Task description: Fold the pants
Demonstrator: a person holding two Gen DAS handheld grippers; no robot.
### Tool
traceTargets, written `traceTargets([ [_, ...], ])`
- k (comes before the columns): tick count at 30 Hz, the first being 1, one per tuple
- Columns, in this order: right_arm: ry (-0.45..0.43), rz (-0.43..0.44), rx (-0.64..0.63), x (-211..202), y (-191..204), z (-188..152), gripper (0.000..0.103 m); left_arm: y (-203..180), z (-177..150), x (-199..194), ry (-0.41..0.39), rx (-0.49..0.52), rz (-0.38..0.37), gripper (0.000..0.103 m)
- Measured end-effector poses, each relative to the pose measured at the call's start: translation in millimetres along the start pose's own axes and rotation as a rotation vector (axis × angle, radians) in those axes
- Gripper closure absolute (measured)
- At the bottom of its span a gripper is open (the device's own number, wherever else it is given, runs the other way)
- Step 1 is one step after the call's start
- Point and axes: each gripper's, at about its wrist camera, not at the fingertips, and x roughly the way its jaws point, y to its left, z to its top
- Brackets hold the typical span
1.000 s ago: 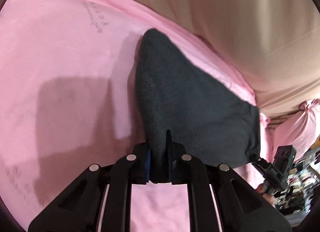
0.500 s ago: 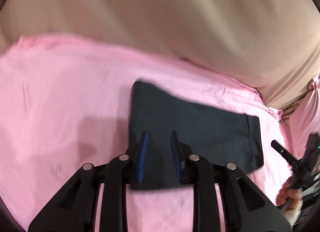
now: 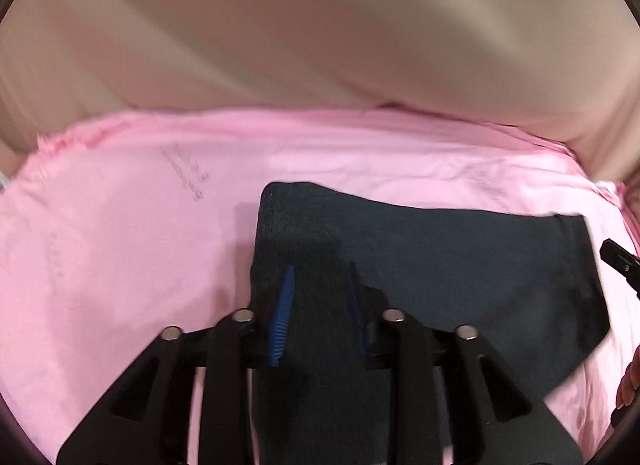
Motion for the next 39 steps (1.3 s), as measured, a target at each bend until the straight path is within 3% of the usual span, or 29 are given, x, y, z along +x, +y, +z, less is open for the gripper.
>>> traceTargets([
  [2,0.028,0.007,-0.02,-11.0,6.9,-19.1,0.096,-1.8,-14.3,-17.5,-0.017,0.012,-0.003,0.047],
  [5,0.135,-0.063,-0.002,18.0,-5.0,-44.9,0.103,-12.1,-38.3,-5.2,0.046,0.032,0.026,0.048],
  [6,0.134,-0.065,0.012,22.2,-6.3,-48.0,0.103,-10.8,-42.4,2.0,0.079,0.02,0.033,0.049],
  [7,0.118,-0.05,0.049,16.6,-8.8,-47.3,0.103,-10.3,-46.6,4.0,0.09,0.007,0.042,0.049],
  [9,0.09,-0.026,0.094,-5.6,-3.9,-42.4,0.093,-11.2,-52.1,-6.9,0.073,-0.014,0.043,0.051],
  [12,0.014,-0.021,0.08,-41.3,10.8,-49.5,0.092,-11.9,-59.7,-31.8,0.049,-0.026,0.006,0.05],
  [17,-0.011,-0.055,0.091,-68.2,22.4,-77.2,0.09,-24.1,-74.3,-62.5,0.035,-0.003,0.022,0.05],
  [19,-0.02,-0.075,0.095,-78.8,23.1,-86.4,0.08,-28.8,-83.2,-74.1,0.015,0.009,0.053,0.047],
  [21,-0.035,-0.101,0.092,-92.1,23.7,-97.9,0.064,-36.0,-95.4,-87.8,-0.029,0.04,0.119,0.036],
  [22,-0.041,-0.116,0.09,-95.8,28.0,-108.2,0.061,-37.7,-100.5,-92.5,-0.047,0.048,0.141,0.033],
  [24,-0.051,-0.139,0.091,-106.6,32.8,-129.7,0.06,-39.0,-110.6,-98.2,-0.062,0.046,0.141,0.021],
  [26,-0.038,-0.143,0.1,-108.6,34.8,-144.0,0.056,-40.2,-124.7,-101.6,-0.067,0.038,0.136,0.017],
  [32,-0.023,-0.17,0.107,-104.3,46.3,-178.7,0.046,-42.9,-168.2,-84.9,-0.052,0.043,0.142,0.015],
  [34,-0.015,-0.195,0.106,-102.5,47.7,-179.6,0.044,-40.2,-170.0,-73.3,0.001,0.033,0.141,0.015],
  [39,0.033,-0.233,0.14,-92.6,41.6,-181.7,0.043,-36.0,-170.0,-72.2,-0.008,0.006,0.159,0.015],
])
